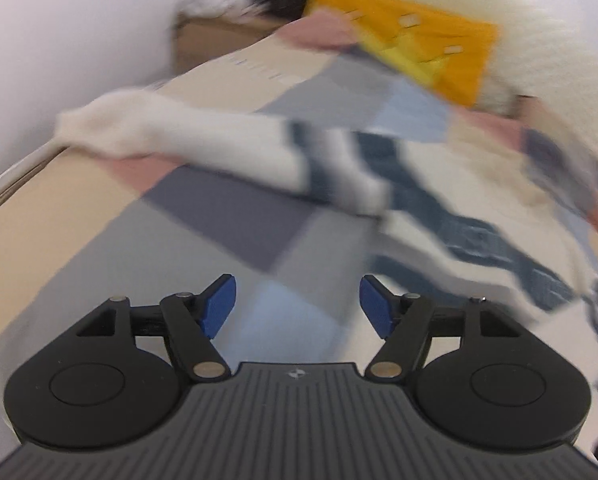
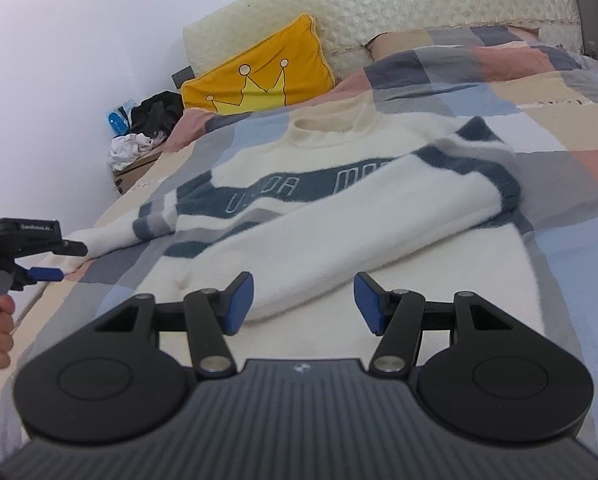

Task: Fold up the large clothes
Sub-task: 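Open the right tool and withdraw it from the folded sleeve, then reach the left tool to the other sleeve cuff and close on it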

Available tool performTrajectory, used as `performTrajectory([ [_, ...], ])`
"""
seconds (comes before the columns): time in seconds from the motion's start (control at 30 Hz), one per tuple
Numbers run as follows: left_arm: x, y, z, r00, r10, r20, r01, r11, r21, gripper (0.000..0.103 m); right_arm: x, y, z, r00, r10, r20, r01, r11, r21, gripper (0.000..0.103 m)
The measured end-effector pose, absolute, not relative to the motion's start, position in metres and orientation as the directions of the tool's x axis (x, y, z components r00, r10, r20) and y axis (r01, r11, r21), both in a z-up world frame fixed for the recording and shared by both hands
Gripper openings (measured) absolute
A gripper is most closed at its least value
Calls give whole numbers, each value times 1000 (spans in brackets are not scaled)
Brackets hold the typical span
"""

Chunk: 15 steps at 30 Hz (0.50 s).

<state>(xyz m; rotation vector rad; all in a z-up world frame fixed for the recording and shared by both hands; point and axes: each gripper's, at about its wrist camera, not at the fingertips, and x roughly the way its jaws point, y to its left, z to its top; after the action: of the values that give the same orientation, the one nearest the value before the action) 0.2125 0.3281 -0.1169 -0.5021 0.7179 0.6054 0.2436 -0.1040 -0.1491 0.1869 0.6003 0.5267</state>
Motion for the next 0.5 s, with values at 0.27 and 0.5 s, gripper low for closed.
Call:
performTrajectory([
  [0.27, 197, 427, -162, 584, 289, -759, -754, 539, -375, 74, 259, -91, -161, 723, 477, -500, -382, 879, 287, 60],
  [0.5, 189, 486, -192, 642, 321, -696, -750, 450, -484, 75, 274, -71, -182, 691, 473, -547, -403, 880, 251, 58],
])
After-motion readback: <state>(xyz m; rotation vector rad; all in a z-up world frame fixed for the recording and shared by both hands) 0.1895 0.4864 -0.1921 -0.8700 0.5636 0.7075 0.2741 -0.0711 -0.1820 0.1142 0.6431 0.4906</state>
